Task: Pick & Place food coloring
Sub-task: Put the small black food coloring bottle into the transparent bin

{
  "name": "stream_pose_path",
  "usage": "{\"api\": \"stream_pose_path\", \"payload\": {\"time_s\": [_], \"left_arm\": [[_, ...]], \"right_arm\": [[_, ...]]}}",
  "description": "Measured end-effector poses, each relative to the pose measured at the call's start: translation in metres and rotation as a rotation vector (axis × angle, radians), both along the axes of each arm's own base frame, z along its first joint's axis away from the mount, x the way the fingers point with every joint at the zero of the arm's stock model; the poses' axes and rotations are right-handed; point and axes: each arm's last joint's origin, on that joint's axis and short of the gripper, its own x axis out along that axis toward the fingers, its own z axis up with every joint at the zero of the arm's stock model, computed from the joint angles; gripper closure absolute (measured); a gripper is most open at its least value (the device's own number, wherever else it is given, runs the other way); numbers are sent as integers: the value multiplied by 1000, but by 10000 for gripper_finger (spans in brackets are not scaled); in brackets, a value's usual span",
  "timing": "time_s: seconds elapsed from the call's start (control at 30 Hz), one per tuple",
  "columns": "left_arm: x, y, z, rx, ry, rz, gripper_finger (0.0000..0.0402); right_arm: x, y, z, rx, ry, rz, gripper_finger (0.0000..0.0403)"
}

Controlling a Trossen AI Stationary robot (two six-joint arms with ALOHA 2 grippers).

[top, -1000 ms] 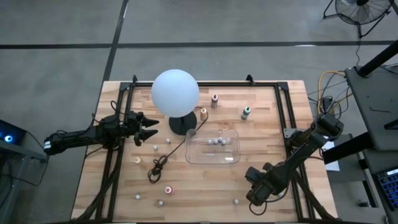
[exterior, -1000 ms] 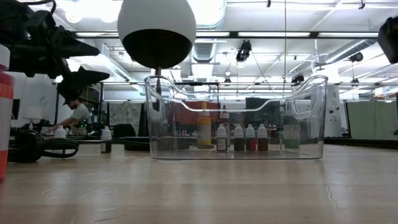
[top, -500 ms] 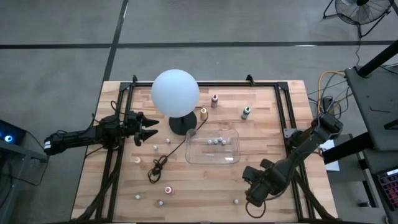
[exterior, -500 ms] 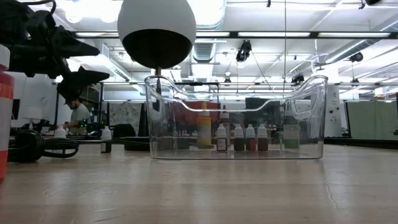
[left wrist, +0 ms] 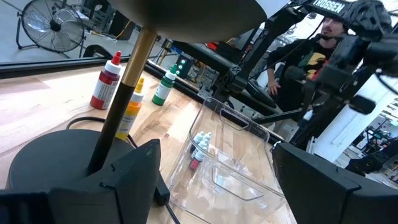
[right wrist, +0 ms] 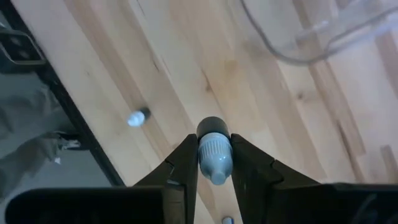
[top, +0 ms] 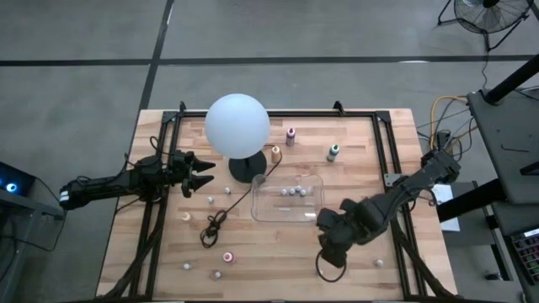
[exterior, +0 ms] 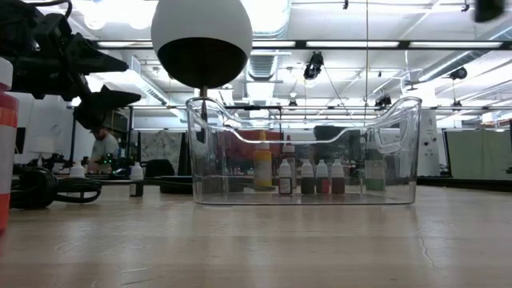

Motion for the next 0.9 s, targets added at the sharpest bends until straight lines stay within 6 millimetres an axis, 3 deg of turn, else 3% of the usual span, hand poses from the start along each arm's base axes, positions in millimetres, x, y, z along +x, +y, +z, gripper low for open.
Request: {"api": "stream_pose_path", "payload": {"time_s": [0.27,0.9], "left_arm": [[0,0,0,0,0,0,122],[0,0,0,0,0,0,122]], "right_arm": [[19,-25,24,26,-80,-26,335],[61,-105,50,20,-162,-188,335]]}}
